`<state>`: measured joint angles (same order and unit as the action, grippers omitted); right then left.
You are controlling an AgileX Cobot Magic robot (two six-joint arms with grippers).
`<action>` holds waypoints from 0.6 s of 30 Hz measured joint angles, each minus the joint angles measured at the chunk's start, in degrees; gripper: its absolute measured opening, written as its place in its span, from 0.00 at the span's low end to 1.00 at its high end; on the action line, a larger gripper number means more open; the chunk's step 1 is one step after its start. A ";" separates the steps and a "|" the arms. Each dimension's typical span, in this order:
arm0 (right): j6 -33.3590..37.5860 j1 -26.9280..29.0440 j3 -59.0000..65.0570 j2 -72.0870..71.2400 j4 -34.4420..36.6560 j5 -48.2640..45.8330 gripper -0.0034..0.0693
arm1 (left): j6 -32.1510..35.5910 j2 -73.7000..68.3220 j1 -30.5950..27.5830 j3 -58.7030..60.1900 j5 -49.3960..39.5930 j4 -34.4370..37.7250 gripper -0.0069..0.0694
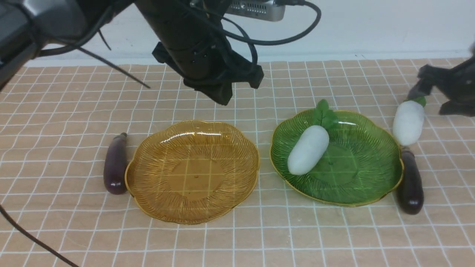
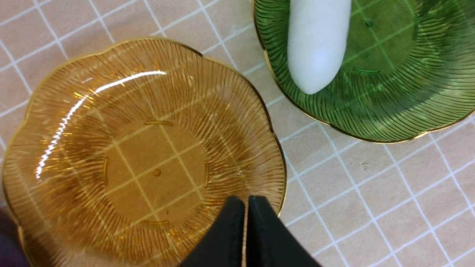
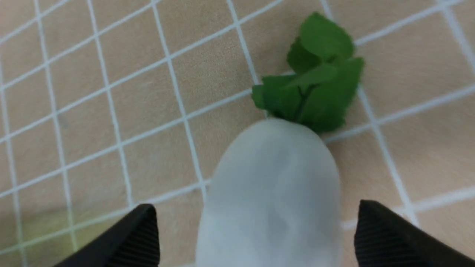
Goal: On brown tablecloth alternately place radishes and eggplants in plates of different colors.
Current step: 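Place the white radish on the plate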
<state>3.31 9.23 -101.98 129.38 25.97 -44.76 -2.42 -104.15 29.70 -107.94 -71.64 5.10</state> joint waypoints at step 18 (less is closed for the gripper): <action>-0.17 -1.72 -15.59 -7.80 -3.30 -24.37 0.77 | -0.19 4.98 0.00 0.34 -0.02 -4.73 0.09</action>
<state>3.14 7.51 -117.57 121.58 22.66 -69.12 -2.61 -99.17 29.70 -107.60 -71.66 0.36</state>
